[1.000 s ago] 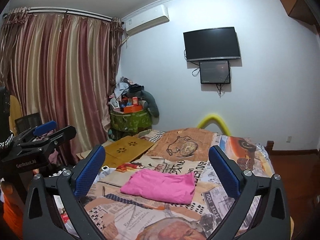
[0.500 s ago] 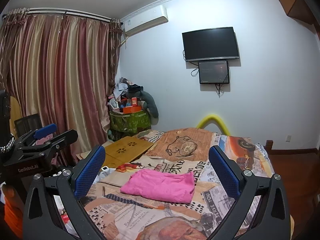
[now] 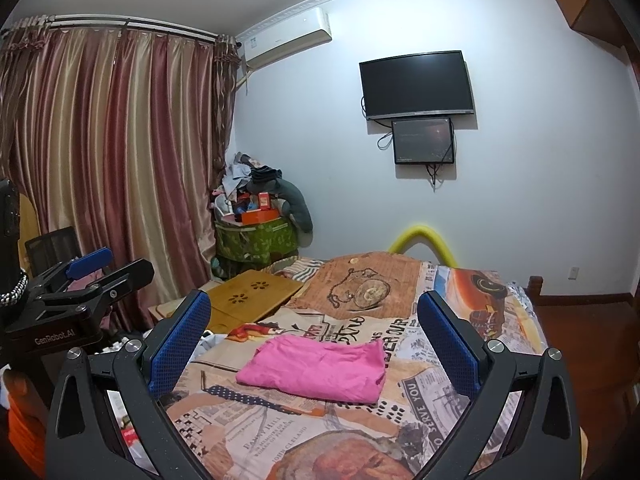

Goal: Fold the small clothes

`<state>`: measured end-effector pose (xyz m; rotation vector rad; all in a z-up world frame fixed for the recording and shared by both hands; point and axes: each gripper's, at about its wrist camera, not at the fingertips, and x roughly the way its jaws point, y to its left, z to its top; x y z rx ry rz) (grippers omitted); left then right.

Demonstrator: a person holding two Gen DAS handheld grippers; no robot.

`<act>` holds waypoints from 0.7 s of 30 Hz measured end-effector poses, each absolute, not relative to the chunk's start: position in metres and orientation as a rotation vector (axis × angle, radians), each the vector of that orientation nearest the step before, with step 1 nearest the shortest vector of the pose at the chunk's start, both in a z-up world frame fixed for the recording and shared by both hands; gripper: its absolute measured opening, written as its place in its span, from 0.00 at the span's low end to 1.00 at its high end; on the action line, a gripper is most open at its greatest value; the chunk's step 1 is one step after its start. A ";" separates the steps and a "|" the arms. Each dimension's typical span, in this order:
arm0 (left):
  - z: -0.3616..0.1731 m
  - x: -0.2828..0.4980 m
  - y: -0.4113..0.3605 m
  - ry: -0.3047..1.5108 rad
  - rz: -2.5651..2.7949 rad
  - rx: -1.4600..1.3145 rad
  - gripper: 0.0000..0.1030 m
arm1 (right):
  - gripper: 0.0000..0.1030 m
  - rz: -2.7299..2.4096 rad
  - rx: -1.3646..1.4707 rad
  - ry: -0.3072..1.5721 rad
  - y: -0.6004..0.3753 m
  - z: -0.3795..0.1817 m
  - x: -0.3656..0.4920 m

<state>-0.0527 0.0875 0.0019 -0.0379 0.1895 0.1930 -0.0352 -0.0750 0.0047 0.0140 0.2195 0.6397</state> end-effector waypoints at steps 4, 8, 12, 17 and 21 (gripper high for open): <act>0.002 -0.052 0.088 0.191 0.191 -0.039 1.00 | 1.00 0.639 0.015 0.220 -0.076 0.006 -0.036; 0.002 -0.051 0.087 0.192 0.187 -0.038 1.00 | 1.00 0.635 0.015 0.217 -0.076 0.005 -0.035; 0.001 -0.051 0.086 0.190 0.178 -0.033 1.00 | 1.00 0.632 0.016 0.217 -0.076 0.005 -0.036; 0.000 -0.051 0.084 0.189 0.170 -0.026 1.00 | 1.00 0.627 0.019 0.214 -0.077 0.006 -0.037; -0.001 -0.051 0.084 0.189 0.168 -0.025 1.00 | 1.00 0.624 0.020 0.211 -0.078 0.006 -0.039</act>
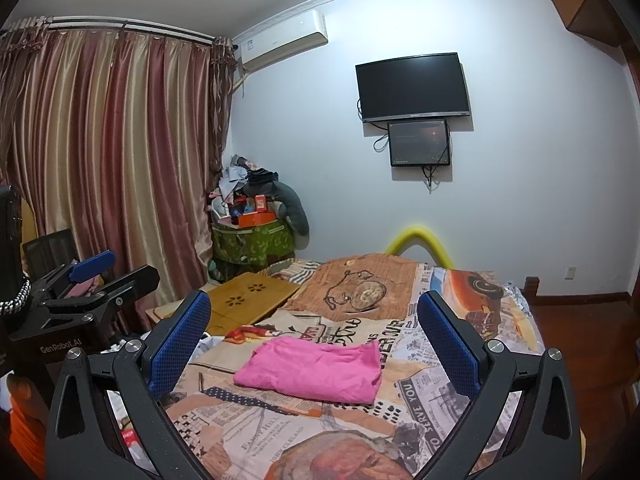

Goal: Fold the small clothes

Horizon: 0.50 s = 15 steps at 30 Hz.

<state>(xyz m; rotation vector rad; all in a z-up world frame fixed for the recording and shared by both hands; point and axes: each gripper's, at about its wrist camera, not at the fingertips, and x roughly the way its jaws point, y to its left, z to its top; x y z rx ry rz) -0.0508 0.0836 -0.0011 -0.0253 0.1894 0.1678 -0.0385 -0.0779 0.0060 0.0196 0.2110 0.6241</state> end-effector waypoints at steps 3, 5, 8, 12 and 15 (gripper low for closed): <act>-0.001 -0.051 0.083 0.192 0.163 -0.026 1.00 | 1.00 0.624 0.020 0.211 -0.077 0.006 -0.038; 0.000 -0.050 0.082 0.195 0.155 -0.024 1.00 | 1.00 0.624 0.020 0.212 -0.077 0.006 -0.038; 0.000 -0.051 0.082 0.193 0.143 -0.022 1.00 | 1.00 0.621 0.020 0.211 -0.078 0.006 -0.039; 0.000 -0.052 0.082 0.194 0.137 -0.013 1.00 | 1.00 0.616 0.022 0.210 -0.077 0.007 -0.040; 0.000 -0.050 0.081 0.210 0.131 -0.014 1.00 | 1.00 0.616 0.022 0.209 -0.077 0.008 -0.040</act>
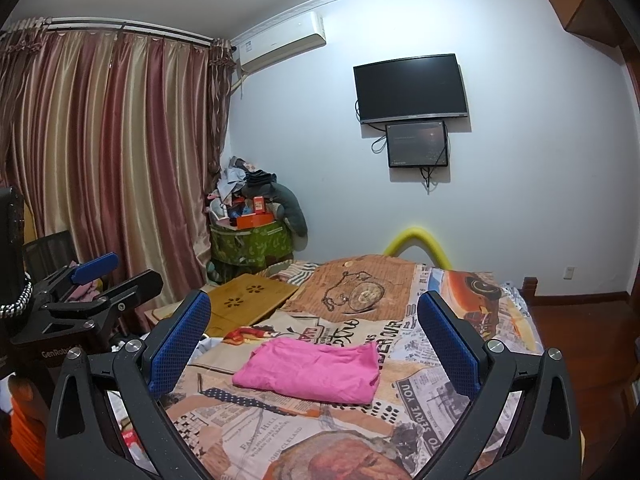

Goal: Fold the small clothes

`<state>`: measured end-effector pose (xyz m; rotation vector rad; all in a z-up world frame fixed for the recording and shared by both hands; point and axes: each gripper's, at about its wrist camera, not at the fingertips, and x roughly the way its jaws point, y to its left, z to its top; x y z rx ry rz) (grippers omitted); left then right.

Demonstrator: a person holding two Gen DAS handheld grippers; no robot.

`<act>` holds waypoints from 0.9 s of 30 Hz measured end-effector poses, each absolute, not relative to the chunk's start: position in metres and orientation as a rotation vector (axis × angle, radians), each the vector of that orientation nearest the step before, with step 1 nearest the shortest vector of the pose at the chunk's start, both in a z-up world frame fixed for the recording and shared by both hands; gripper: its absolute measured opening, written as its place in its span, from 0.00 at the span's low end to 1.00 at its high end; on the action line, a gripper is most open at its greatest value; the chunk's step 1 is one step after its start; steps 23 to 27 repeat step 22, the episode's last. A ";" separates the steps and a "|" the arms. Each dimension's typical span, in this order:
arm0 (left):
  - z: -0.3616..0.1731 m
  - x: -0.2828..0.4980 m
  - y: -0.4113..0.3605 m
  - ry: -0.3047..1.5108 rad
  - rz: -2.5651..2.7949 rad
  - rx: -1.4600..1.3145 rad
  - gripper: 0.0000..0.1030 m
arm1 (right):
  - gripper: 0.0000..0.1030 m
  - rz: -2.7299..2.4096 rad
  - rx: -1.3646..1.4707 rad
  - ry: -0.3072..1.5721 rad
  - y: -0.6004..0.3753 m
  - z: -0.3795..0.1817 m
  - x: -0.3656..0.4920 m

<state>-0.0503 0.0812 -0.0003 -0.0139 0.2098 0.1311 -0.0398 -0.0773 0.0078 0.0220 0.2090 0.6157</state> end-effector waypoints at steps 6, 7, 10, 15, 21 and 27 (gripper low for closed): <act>0.000 -0.050 0.082 0.213 0.129 -0.015 1.00 | 1.00 0.615 0.023 0.211 -0.077 0.008 -0.040; 0.000 -0.050 0.082 0.214 0.128 -0.017 1.00 | 1.00 0.616 0.024 0.212 -0.077 0.008 -0.040; -0.001 -0.049 0.083 0.218 0.126 -0.021 1.00 | 1.00 0.614 0.023 0.213 -0.077 0.008 -0.040; -0.002 -0.047 0.088 0.223 0.126 -0.044 1.00 | 1.00 0.615 0.022 0.217 -0.076 0.009 -0.038; -0.003 -0.045 0.092 0.229 0.129 -0.047 1.00 | 1.00 0.614 0.023 0.222 -0.075 0.008 -0.037; -0.003 -0.044 0.092 0.231 0.129 -0.046 1.00 | 1.00 0.615 0.022 0.222 -0.075 0.008 -0.037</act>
